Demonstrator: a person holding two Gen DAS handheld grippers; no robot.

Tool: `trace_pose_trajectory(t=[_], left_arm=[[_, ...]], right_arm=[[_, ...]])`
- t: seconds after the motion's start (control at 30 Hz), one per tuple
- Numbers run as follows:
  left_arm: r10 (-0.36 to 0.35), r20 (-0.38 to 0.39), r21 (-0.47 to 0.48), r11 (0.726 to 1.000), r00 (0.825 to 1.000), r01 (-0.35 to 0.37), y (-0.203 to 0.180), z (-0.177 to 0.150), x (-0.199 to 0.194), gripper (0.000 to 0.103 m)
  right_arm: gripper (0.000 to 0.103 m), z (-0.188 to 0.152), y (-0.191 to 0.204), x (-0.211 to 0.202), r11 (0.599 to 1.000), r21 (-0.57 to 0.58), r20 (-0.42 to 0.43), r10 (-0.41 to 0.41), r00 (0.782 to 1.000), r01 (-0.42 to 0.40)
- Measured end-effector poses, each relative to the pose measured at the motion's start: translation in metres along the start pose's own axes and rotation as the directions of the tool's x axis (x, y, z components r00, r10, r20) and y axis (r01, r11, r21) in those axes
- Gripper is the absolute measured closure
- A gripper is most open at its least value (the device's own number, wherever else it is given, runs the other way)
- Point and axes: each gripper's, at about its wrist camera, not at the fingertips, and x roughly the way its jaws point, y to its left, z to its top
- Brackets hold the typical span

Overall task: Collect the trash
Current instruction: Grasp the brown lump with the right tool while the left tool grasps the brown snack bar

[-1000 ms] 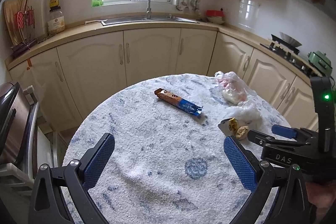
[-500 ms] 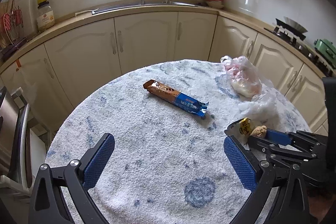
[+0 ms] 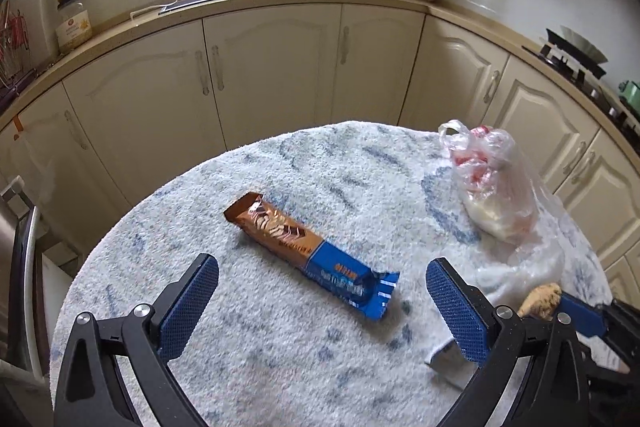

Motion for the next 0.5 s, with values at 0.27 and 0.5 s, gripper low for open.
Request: trace_pose_trajectory(t=[0.27, 0.5], left_arm=[[-0.029, -0.033, -0.052, 0.998, 0.999, 0.027, 0.010, 0.005, 0.030, 0.068], [-0.165, -0.003, -0.049, 0.985, 0.986, 0.165, 0.031, -0.002, 0.022, 0.088]], right_arm=[[0.070, 0.003, -0.010, -0.003, 1.000, 0.012, 0.015, 0.021, 1.000, -0.021], [0.070, -0.004, -0.014, -0.015, 0.999, 0.029, 0.025, 0.028, 0.999, -0.029]])
